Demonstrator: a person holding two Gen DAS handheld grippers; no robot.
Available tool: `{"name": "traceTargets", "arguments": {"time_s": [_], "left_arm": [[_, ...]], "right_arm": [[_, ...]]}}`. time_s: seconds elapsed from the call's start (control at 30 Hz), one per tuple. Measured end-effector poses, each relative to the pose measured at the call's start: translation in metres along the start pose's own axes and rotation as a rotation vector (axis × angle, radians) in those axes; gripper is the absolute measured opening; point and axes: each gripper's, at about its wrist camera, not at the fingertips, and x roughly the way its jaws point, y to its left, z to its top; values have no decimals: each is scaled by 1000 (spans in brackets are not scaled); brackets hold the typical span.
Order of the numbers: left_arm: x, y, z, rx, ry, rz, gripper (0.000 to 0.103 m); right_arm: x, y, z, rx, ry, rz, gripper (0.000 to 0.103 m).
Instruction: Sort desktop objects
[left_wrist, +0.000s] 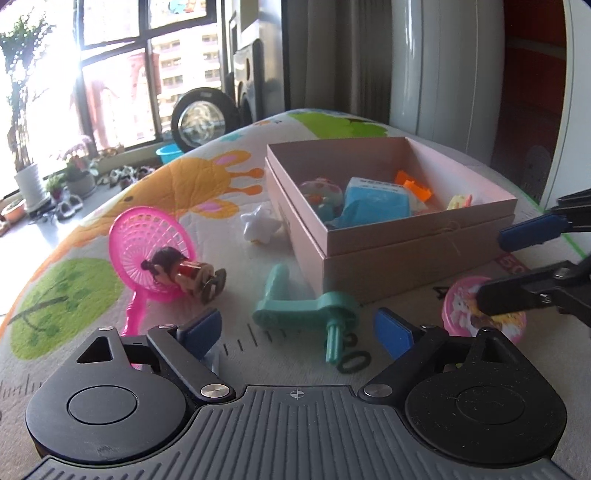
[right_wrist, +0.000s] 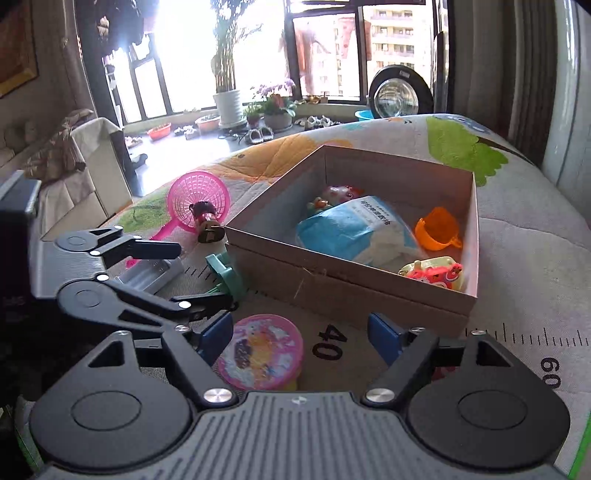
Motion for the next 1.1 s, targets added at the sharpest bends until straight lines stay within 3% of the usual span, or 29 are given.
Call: {"name": "traceTargets", "arguments": {"time_s": [0.13,0.17,0.27,0.4,0.63,0.8,0.97,1.1], "left_arm": [[19,1,9,-22,46,-13,84],[20,1,10,-27,53,-15,76],[20,-1,8,-21,58,1,76],[6,-1,-2,-11,62,19,76],[-51,-14,-46,3,97,-51,77],[-77,-23,-65,34,101,-138,91],[-66,-21,-62,8,102,-60,95],[-61,-17,-59,-22,100,-32,97]], "right_arm": [[-1,-12,-13,38,-11,-21,85],[0,-14,-17,49,-7,-26,86],[0,-21,-25,91,-17,-16,95],[-1,-25,-31,121,-30,-10,95],[-15,-15,-38,81,-54,-18,101],[-13,1,-46,9,-21,-3,103],[5,5,-61,21,50,-60,103],[8,14,-70,-46,39,-123,103]]}}
